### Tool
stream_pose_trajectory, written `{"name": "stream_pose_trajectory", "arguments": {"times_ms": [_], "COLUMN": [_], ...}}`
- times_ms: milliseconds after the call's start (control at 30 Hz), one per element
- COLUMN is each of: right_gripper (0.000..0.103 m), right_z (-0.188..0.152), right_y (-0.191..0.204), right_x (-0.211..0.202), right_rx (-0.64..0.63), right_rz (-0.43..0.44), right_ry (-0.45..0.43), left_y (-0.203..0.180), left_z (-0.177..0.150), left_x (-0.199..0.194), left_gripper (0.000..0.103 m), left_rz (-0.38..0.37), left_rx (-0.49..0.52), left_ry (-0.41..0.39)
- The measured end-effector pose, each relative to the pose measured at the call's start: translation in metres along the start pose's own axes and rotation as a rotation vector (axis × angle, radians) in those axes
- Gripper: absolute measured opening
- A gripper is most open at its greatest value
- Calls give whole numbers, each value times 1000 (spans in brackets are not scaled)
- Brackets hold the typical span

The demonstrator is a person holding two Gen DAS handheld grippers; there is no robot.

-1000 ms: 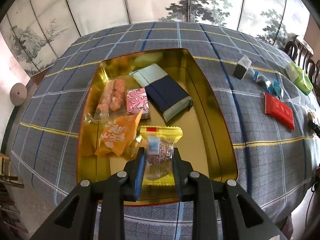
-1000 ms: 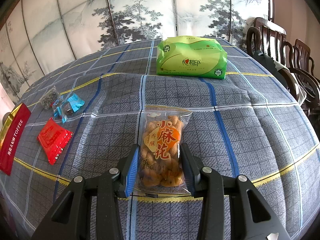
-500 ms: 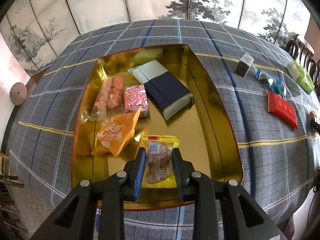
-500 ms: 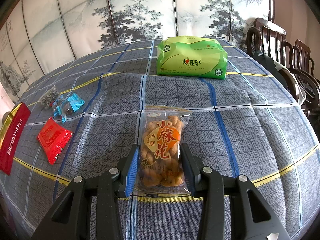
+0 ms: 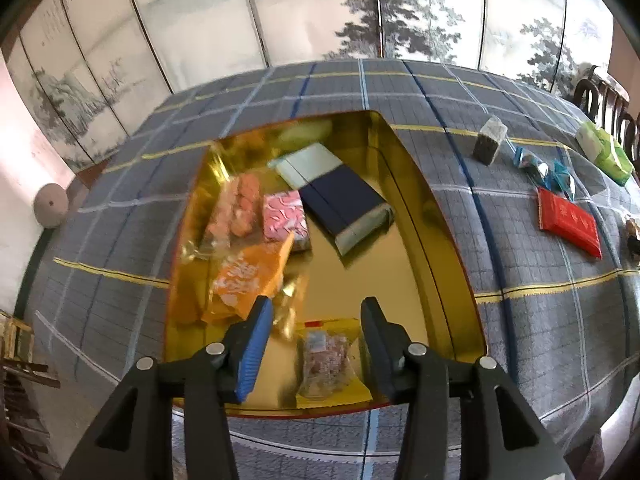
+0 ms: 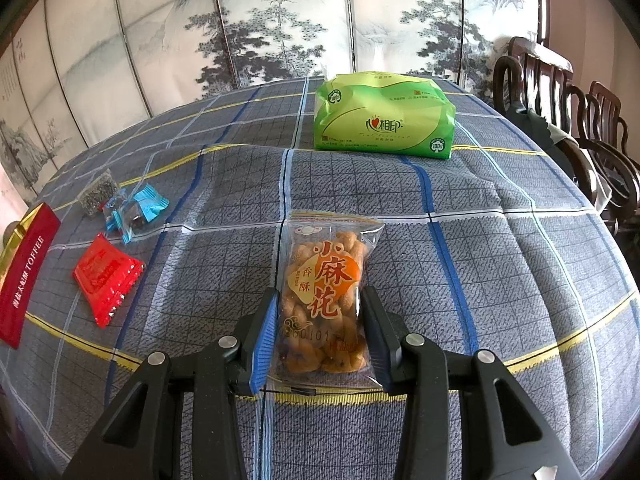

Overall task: Organize snacks
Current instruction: 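Carry the peanut bag toward the gold tray with the right gripper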

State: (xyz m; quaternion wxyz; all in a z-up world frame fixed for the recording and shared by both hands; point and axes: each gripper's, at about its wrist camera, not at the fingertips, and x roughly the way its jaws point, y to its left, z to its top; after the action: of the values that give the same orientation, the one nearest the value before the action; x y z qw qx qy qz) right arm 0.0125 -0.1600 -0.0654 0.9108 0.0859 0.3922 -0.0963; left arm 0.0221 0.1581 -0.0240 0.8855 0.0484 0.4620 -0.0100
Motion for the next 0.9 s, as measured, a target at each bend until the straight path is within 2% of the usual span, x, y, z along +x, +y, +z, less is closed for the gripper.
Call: {"name": "stream_pose_trajectory", "arguments": {"times_ms": [267, 433, 567, 700, 767, 833, 900], "right_gripper": [39, 39, 39, 38, 38, 38, 38], "right_z": [0, 1, -2, -4, -6, -6, -7], "right_y": [1, -1, 1, -2, -6, -7, -10], "right_x": [0, 0, 0, -5, -7, -8, -10], "right_rx": [-3, -17, -39, -16, -5, 3, 15], "right_rz": [-2, -17, -36, -32, -32, -30, -24], "right_ry": [1, 3, 7, 6, 5, 6, 9], "left_y": [1, 7, 11, 12, 12, 11, 10], "left_z": [-2, -3, -6, -10, -12, -15, -16], "left_x": [-15, -25, -31, -35, -39, -45, -49], "left_gripper": [48, 48, 48, 54, 54, 66, 70], "left_rz": [5, -63, -69, -88, -63, -42, -13], "left_rx": [-10, -61, -88, -79, -75, -61, -53], "left_ry": [-60, -82, -93, -66, -82, -102, -112]}}
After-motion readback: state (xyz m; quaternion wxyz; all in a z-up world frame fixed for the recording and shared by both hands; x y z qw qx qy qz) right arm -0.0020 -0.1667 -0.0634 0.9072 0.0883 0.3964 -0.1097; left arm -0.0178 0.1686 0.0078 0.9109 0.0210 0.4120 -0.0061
